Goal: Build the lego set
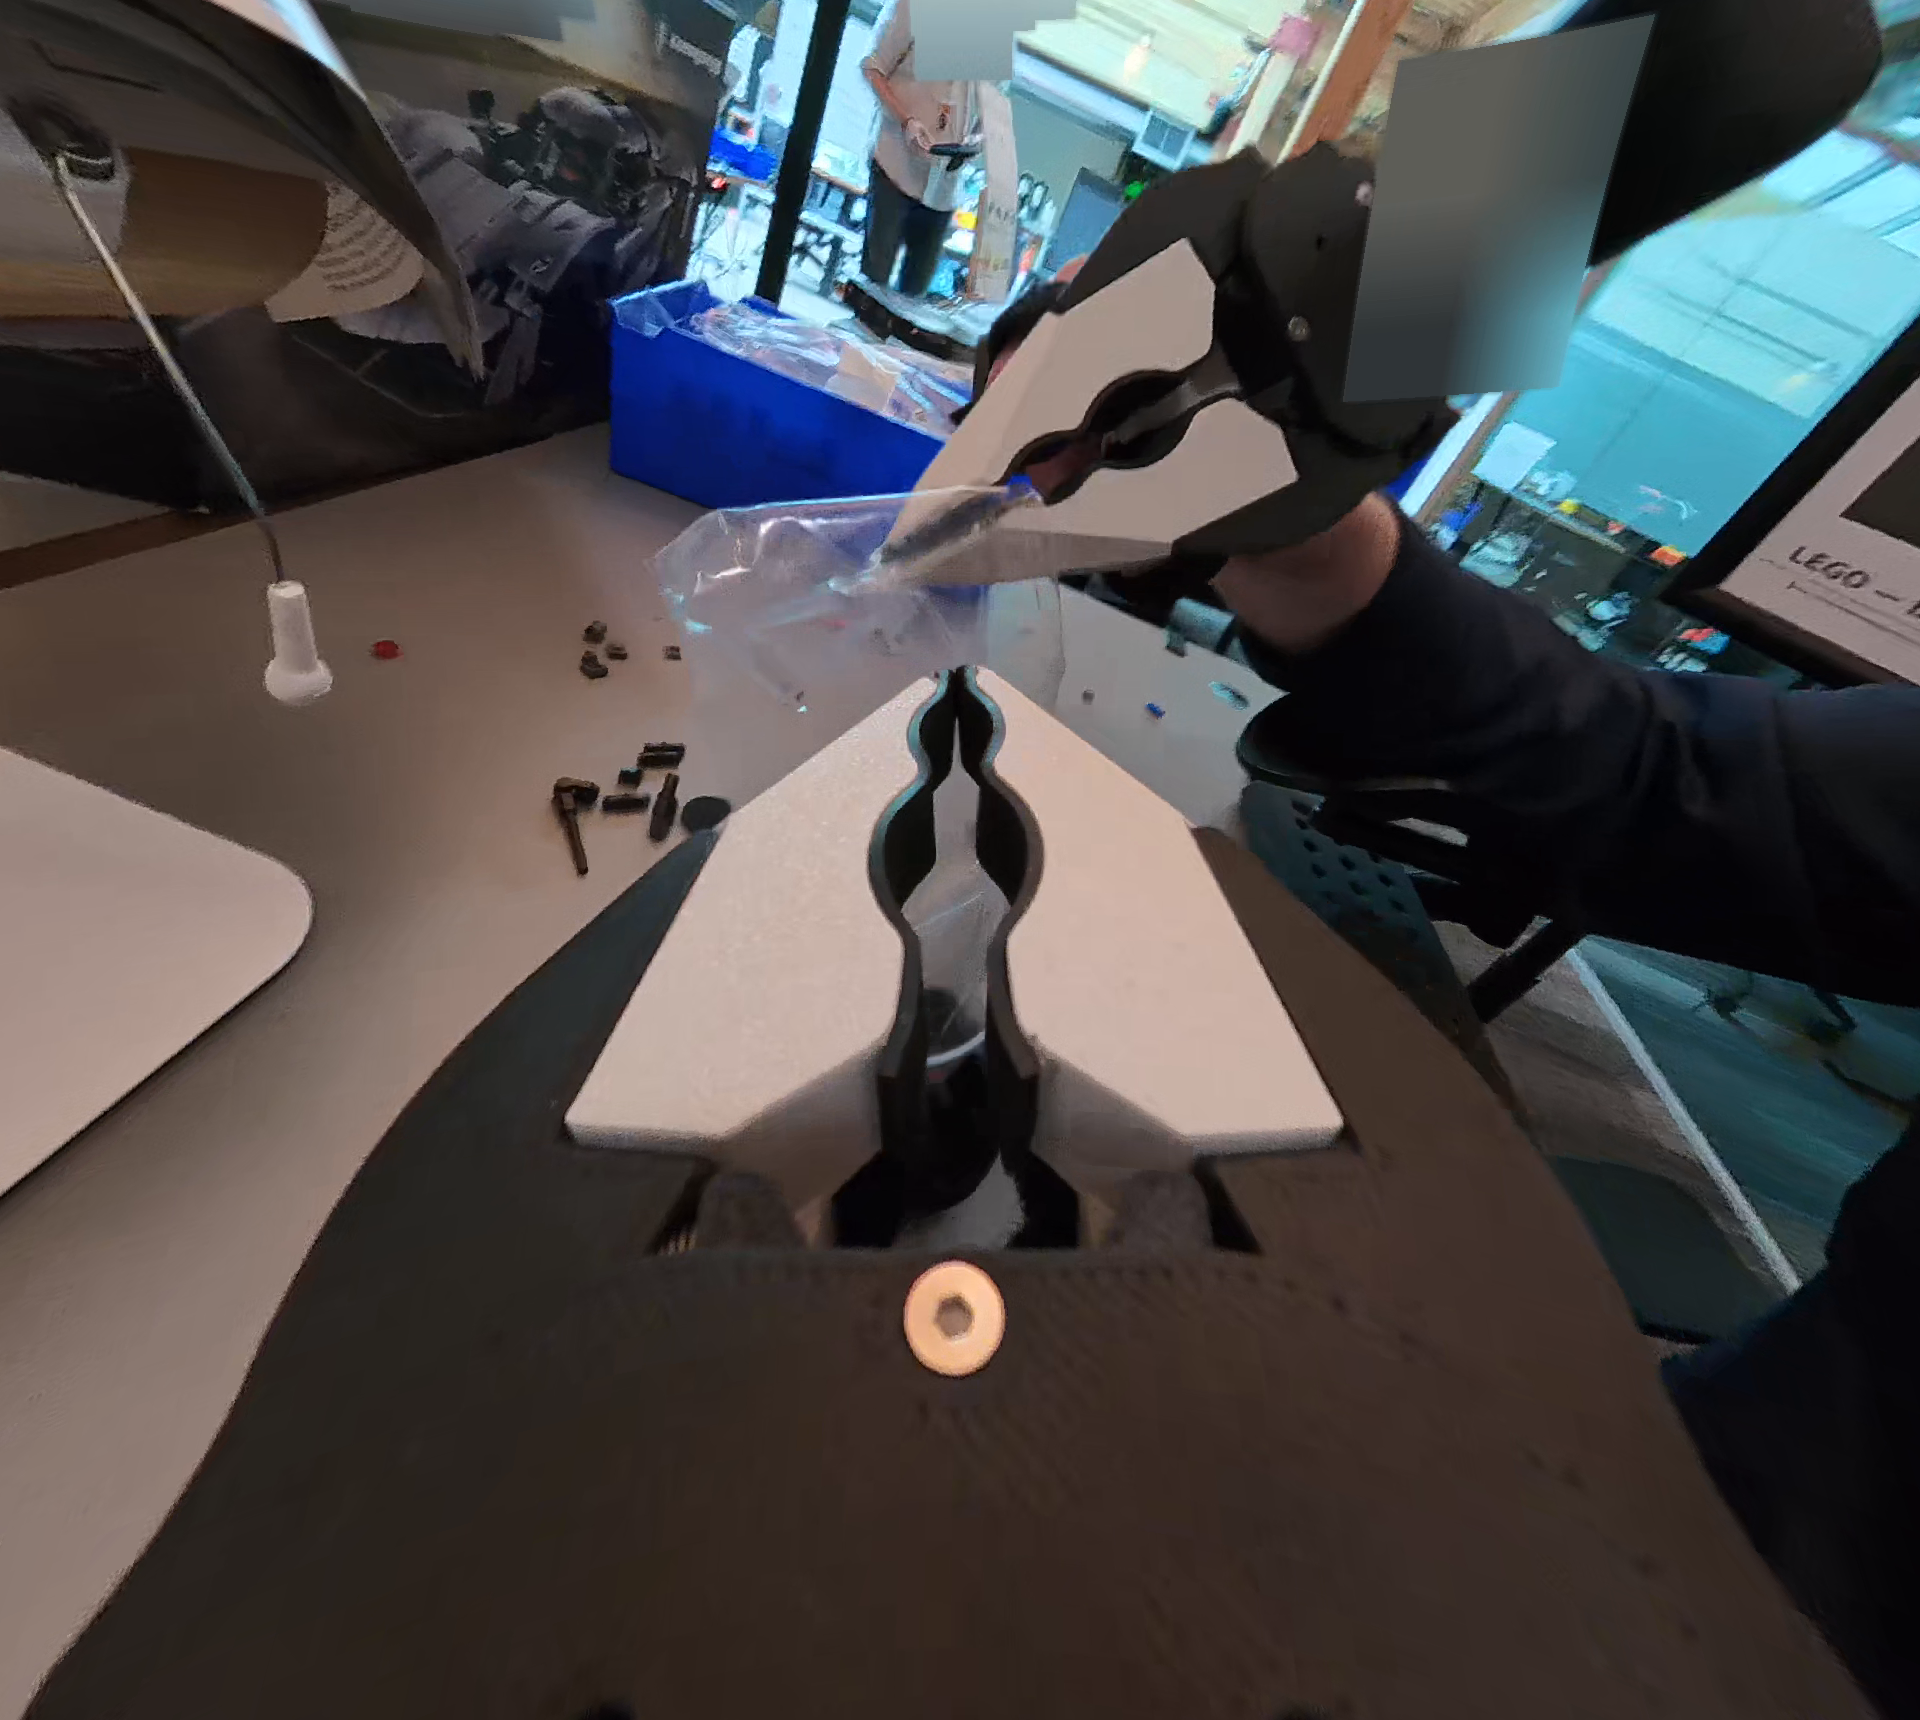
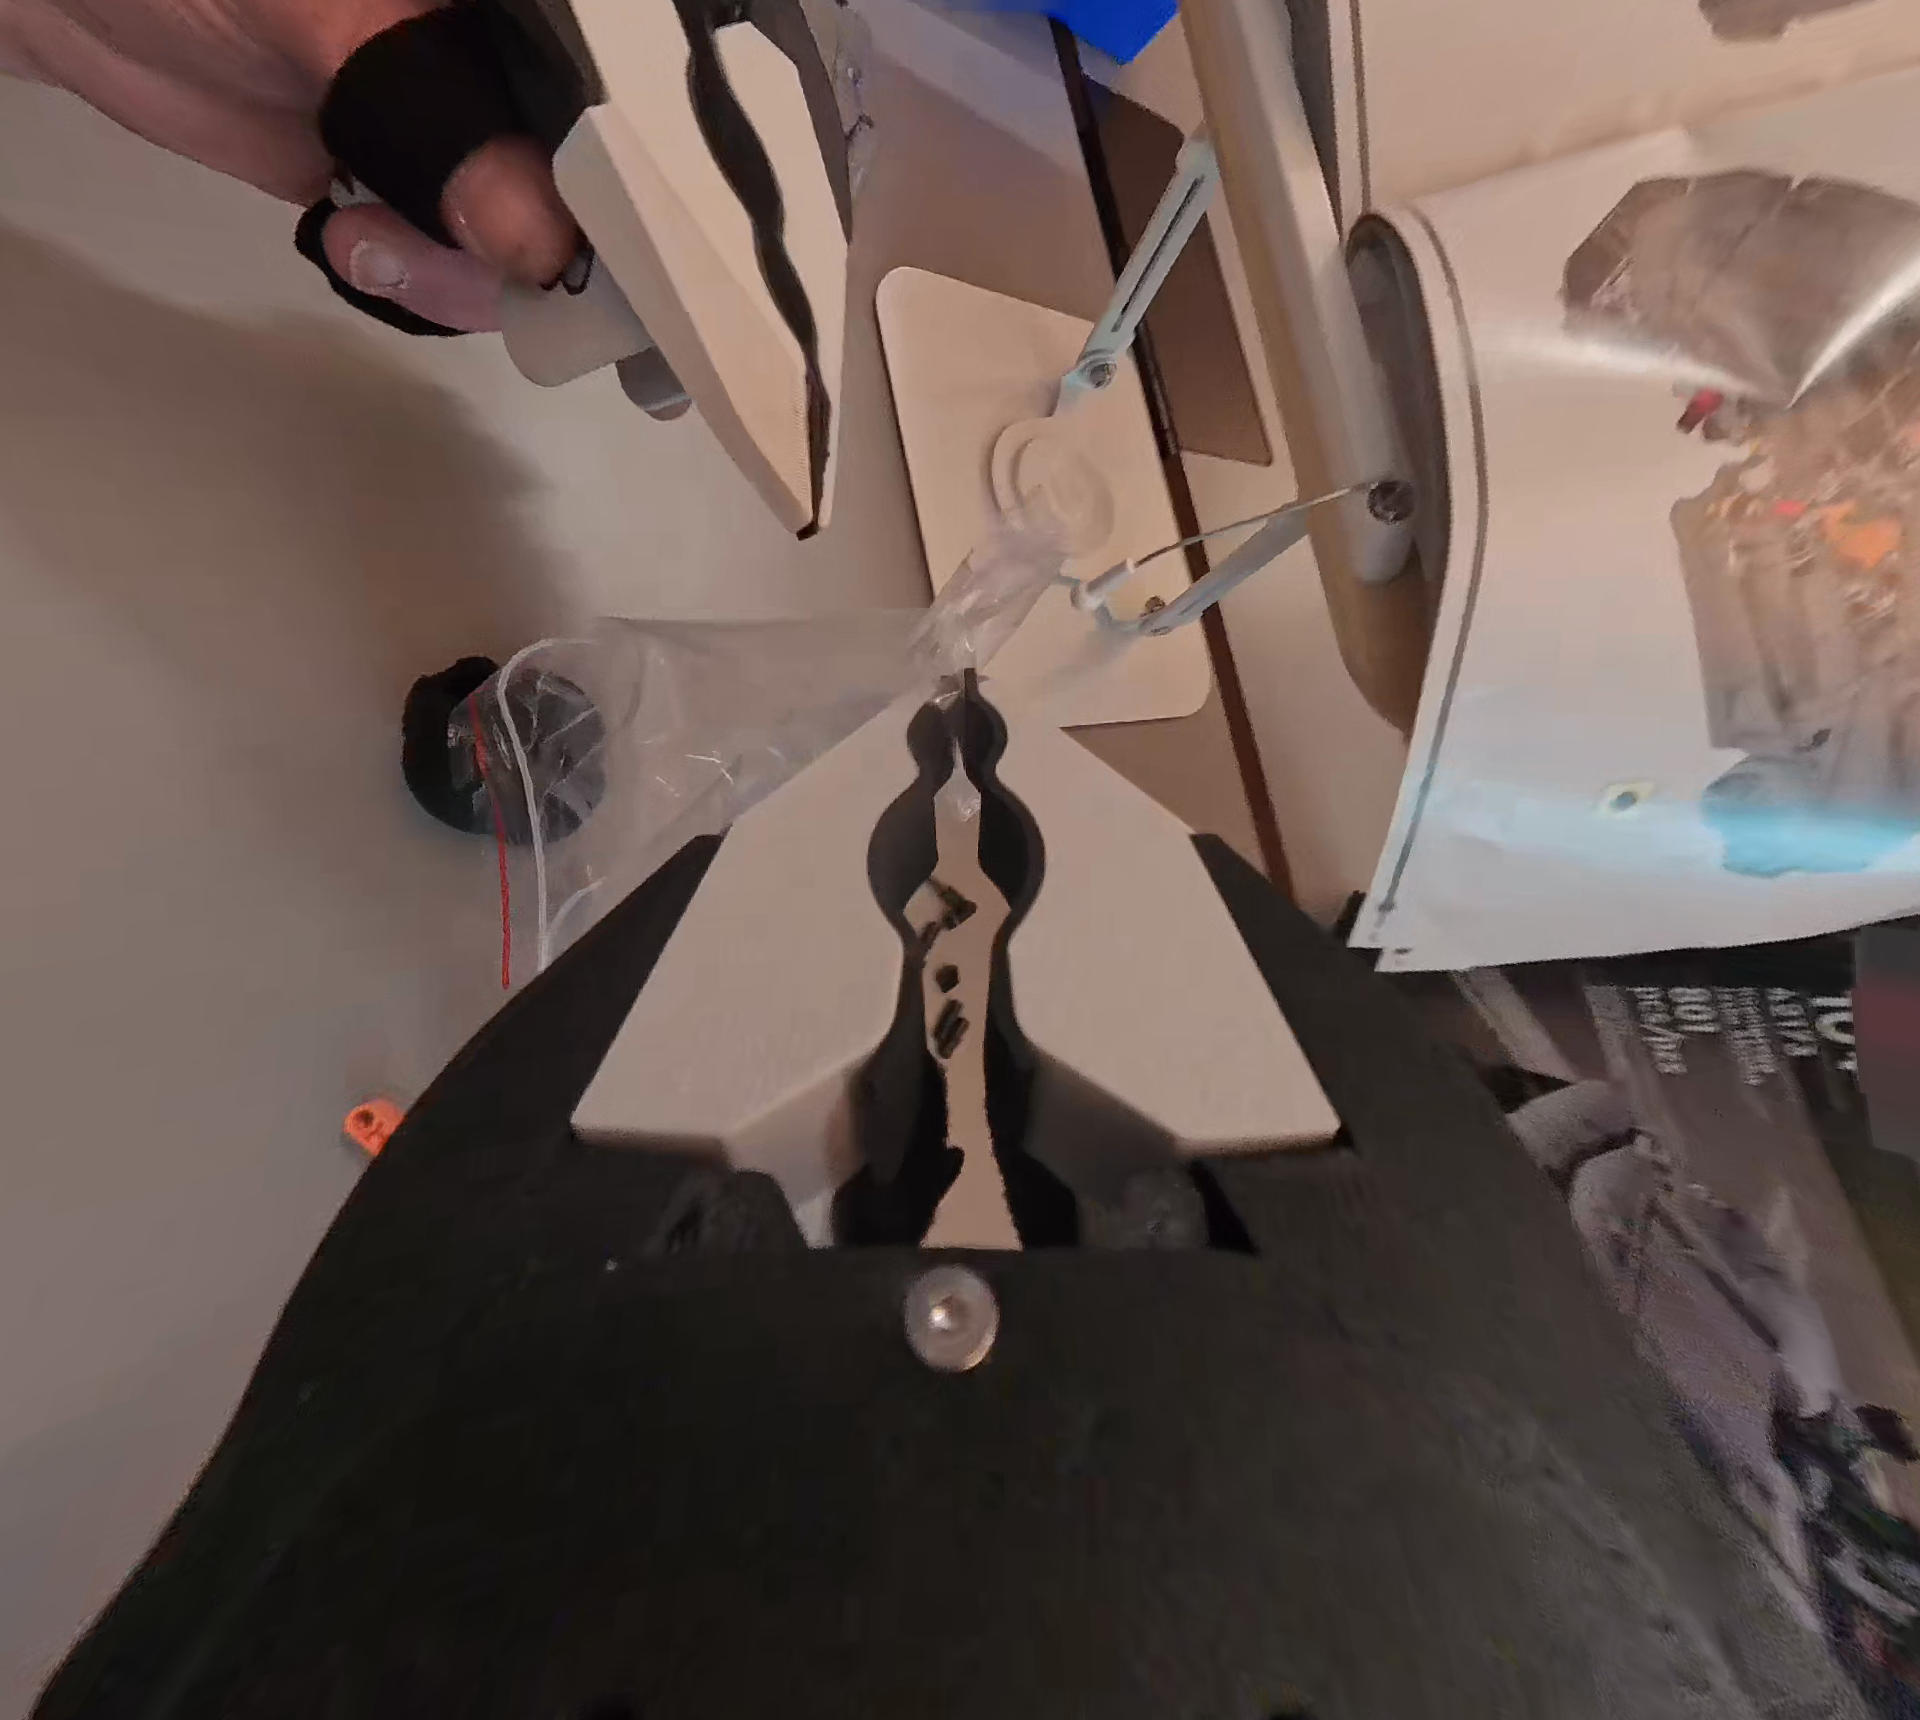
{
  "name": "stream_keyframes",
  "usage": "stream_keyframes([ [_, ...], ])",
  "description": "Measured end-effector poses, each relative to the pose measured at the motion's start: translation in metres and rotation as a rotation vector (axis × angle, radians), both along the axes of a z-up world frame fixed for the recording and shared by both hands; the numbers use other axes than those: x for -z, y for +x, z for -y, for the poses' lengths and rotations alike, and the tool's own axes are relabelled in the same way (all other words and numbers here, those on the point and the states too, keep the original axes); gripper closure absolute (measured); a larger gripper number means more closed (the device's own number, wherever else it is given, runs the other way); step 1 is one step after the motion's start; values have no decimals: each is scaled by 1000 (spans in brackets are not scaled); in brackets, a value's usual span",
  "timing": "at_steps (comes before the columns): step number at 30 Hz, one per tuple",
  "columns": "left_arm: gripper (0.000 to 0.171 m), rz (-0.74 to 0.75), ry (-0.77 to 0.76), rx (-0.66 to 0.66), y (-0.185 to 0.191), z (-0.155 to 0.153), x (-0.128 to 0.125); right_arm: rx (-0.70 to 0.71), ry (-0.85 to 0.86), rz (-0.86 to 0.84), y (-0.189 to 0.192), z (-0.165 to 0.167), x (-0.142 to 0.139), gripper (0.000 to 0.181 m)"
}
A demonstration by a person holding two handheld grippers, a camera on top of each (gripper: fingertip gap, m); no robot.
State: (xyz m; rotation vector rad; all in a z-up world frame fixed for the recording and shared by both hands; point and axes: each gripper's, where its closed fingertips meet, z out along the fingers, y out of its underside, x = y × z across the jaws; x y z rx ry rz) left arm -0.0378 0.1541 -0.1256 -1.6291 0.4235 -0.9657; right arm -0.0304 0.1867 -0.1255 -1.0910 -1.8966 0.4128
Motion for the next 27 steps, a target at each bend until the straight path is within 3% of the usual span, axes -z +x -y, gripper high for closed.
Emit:
stream_keyframes([
  [1,171,-23,-15,-7,0,-1,4,3,-29,-6,-1,0,0,181],
  [5,140,-69,-49,12,7,-2,17,43,-65,-35,-6,-4,-2,181],
  [7,133,-106,-51,35,14,0,22,51,-71,-47,-10,-2,-4,181],
  [10,141,-181,-78,9,18,-4,34,33,-96,-63,-14,5,-5,181],
  [13,171,-202,-82,4,20,-5,38,21,-138,-74,-17,9,-4,181],
  [15,171,-211,-93,0,18,-5,38,47,-132,-90,-18,3,-6,179],
  [19,171,-173,-137,-71,-6,-6,35,98,-201,-75,-8,-12,-9,157],
  [24,171,-88,-254,-179,-50,-4,41,40,-378,185,16,-1,35,145],
  [27,171,-38,-344,-184,-64,-1,53,-85,-432,347,26,24,64,138],
])
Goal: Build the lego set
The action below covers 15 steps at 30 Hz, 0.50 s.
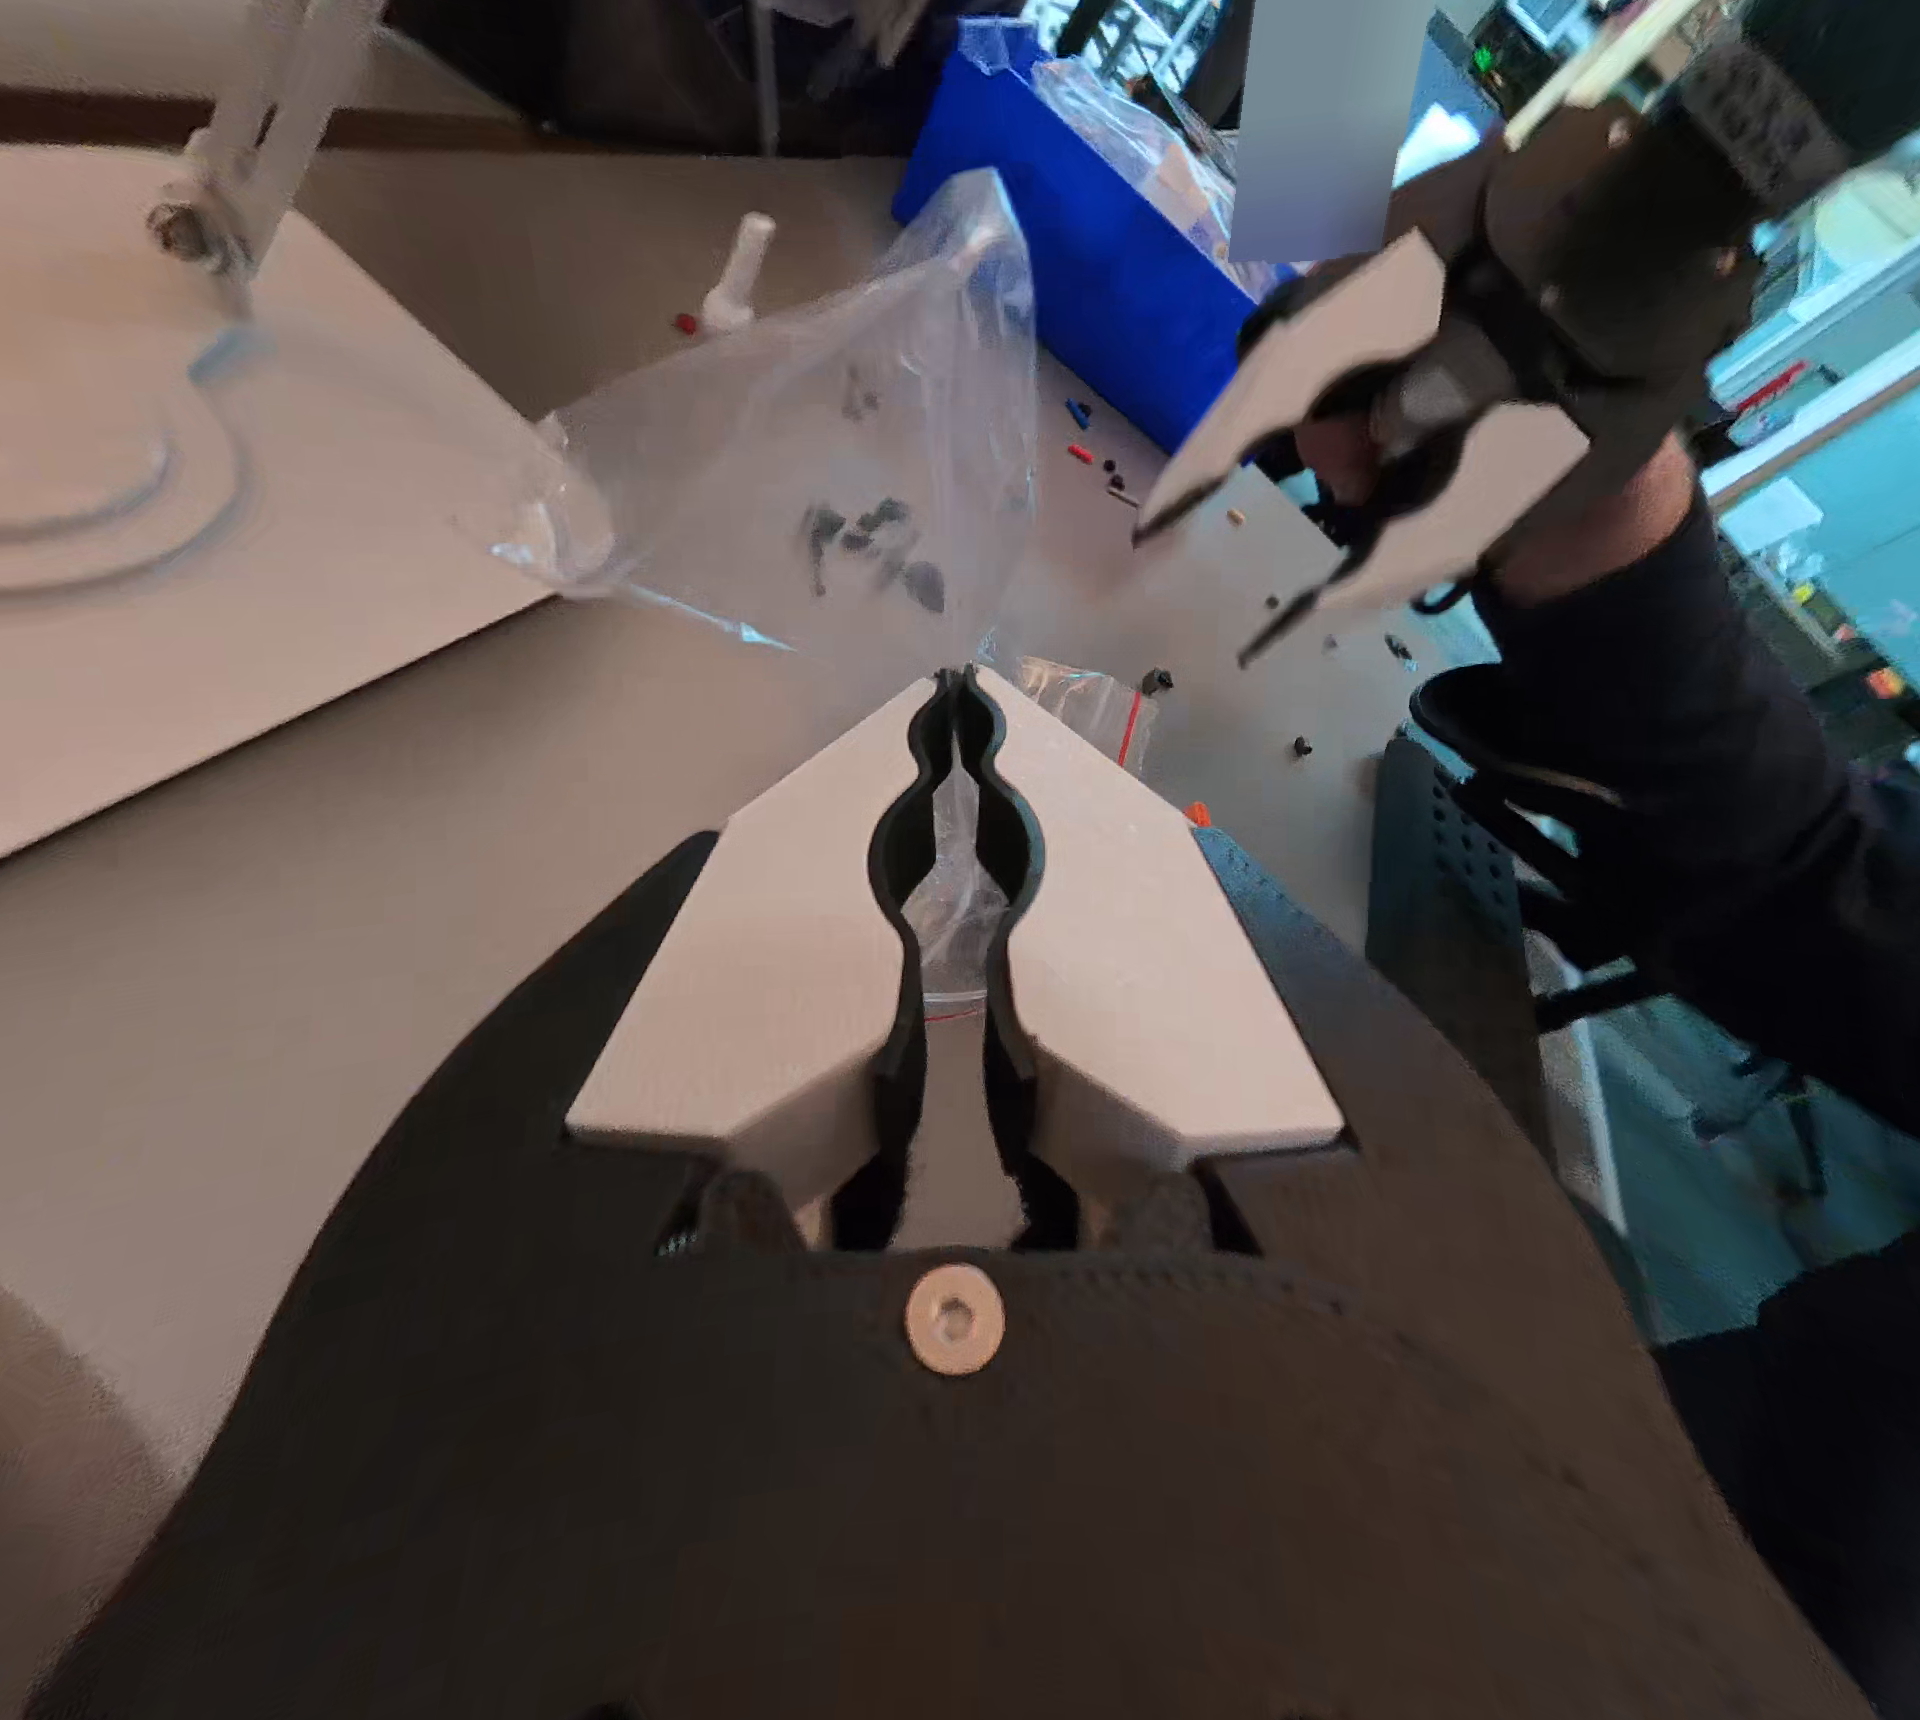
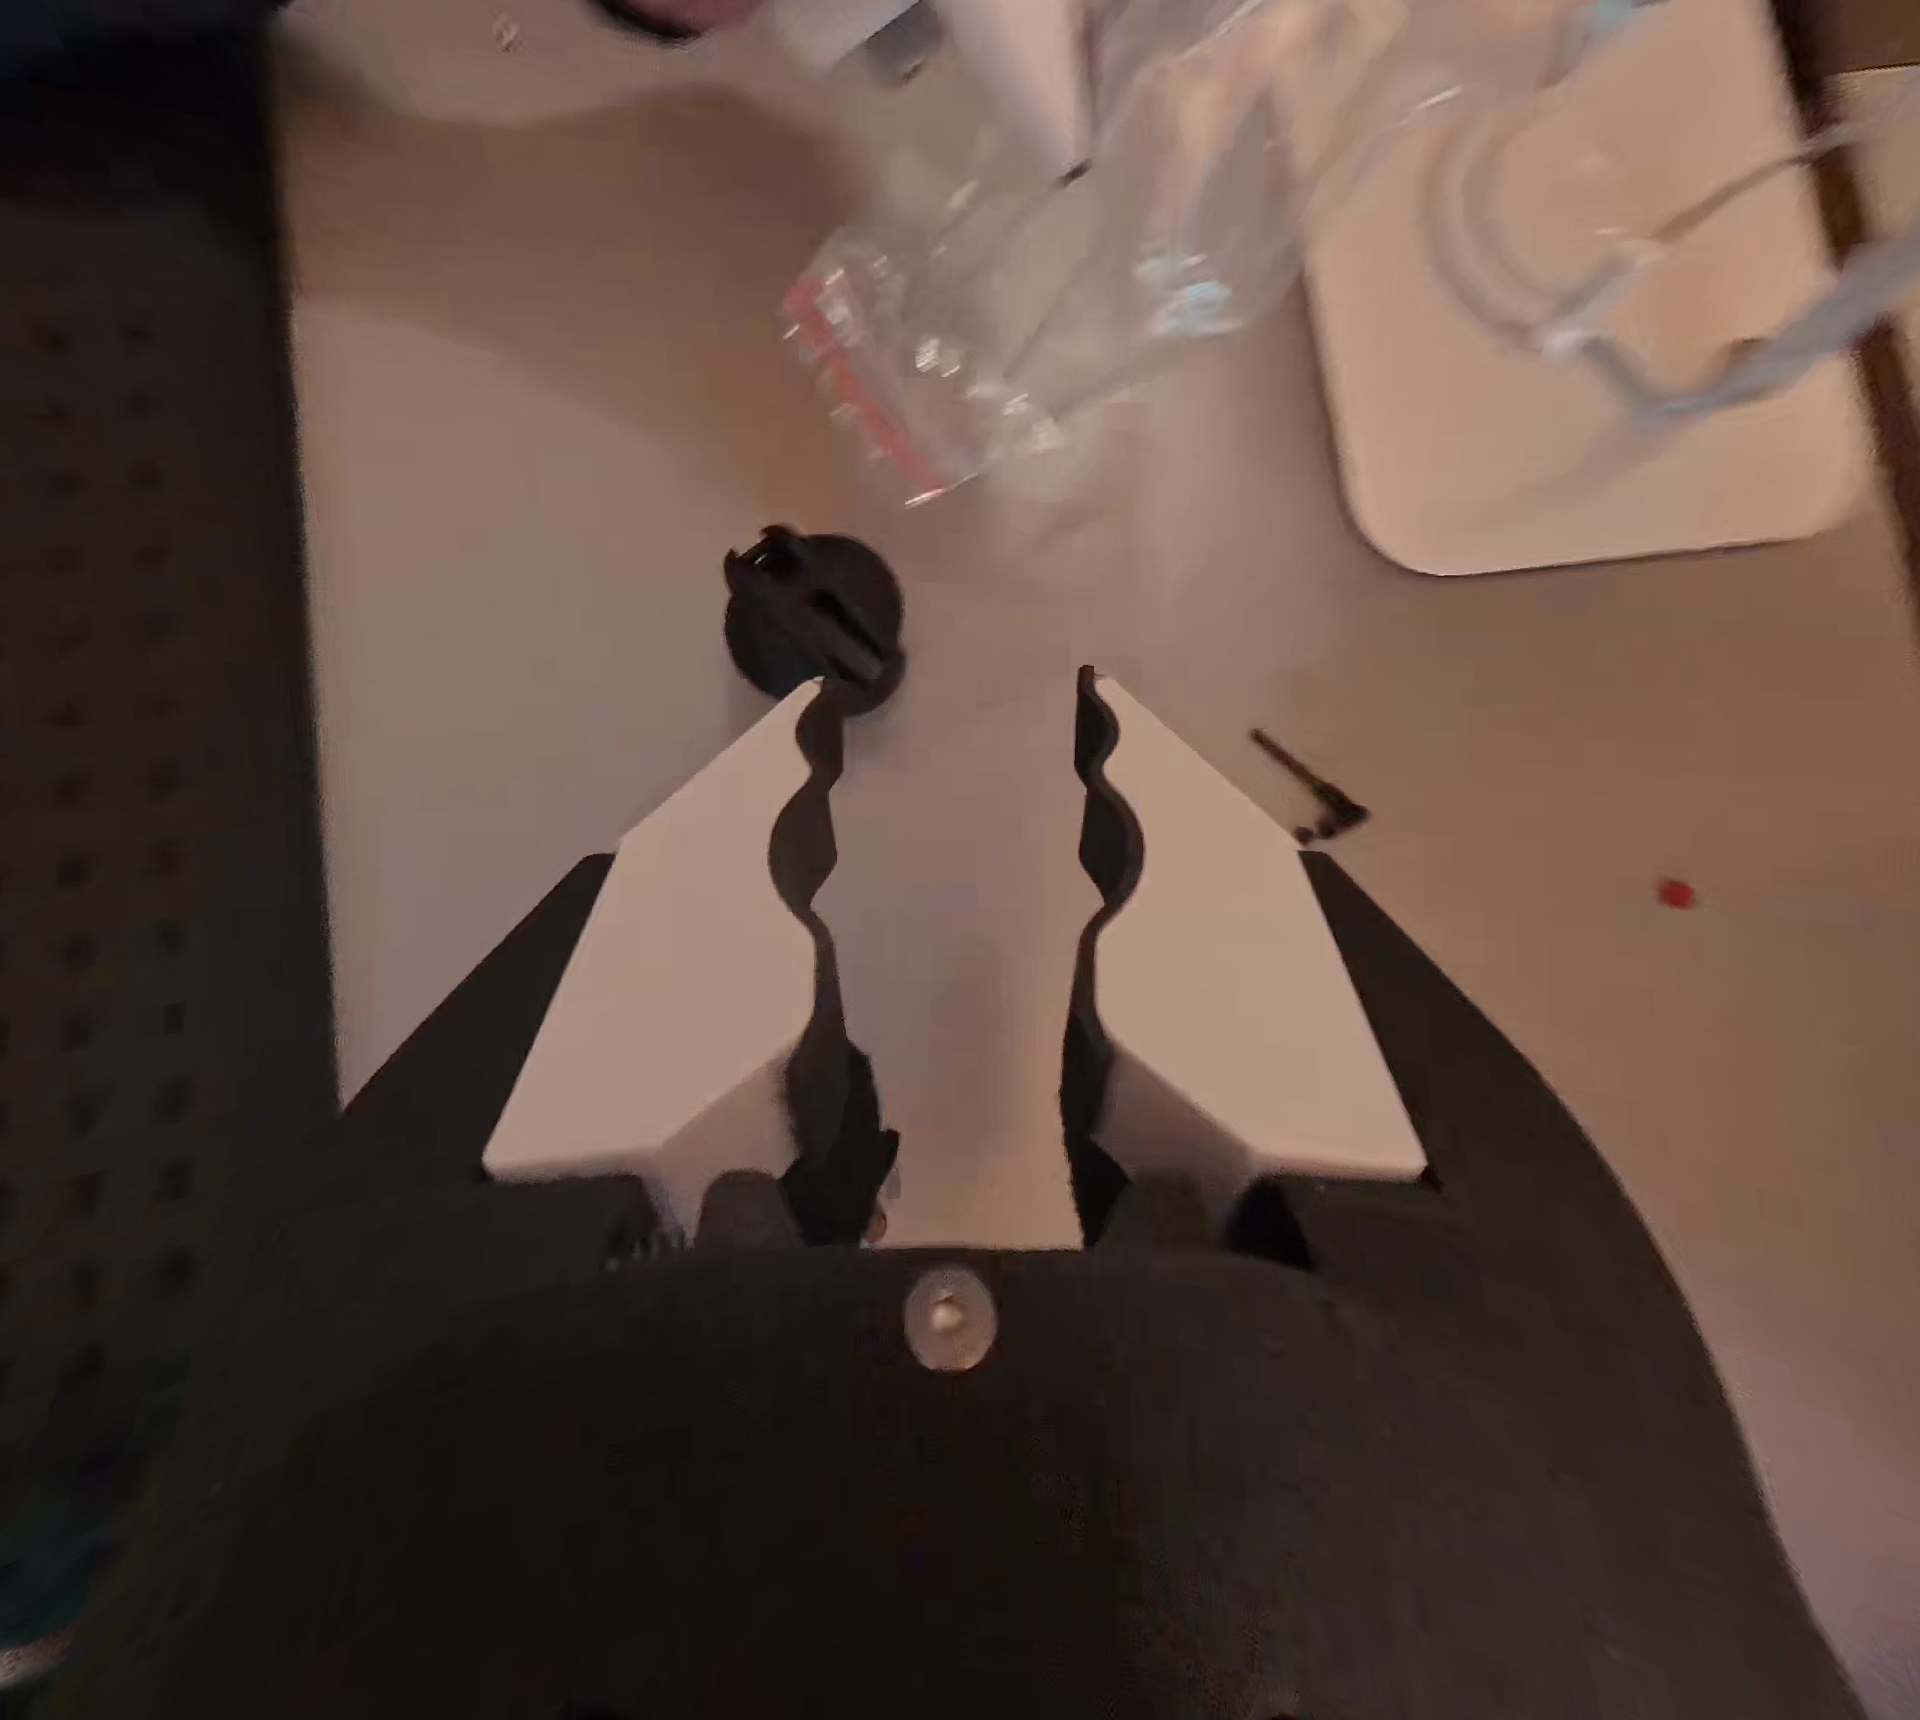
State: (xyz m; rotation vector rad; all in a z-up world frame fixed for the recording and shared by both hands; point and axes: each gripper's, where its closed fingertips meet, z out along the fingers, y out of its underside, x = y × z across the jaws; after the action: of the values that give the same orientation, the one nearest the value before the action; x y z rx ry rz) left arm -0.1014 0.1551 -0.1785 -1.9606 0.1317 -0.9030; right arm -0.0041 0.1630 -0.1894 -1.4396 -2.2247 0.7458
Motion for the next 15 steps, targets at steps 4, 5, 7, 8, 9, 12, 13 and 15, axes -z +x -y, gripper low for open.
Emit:
stream_keyframes([
  [4,171,23,-92,-28,-9,1,17,-143,63,65,-5,25,32,123],
  [5,171,14,-112,-41,-11,0,22,-177,76,79,-6,32,39,118],
  [7,171,-5,-154,-45,-12,0,32,-211,123,118,-8,38,53,116],
  [8,171,-5,-181,-45,-12,1,37,-227,139,133,-9,40,59,117],
  [9,171,-4,-204,-37,-11,1,43,-240,149,133,-10,43,63,121],
  [12,169,1,-237,-30,-7,0,52,-252,183,128,-14,44,68,134],
  [13,164,-18,-243,-36,-8,0,55,-252,189,119,-15,44,67,135],
  [15,154,-37,-234,-48,-9,-2,55,-247,197,103,-16,42,66,136],
])
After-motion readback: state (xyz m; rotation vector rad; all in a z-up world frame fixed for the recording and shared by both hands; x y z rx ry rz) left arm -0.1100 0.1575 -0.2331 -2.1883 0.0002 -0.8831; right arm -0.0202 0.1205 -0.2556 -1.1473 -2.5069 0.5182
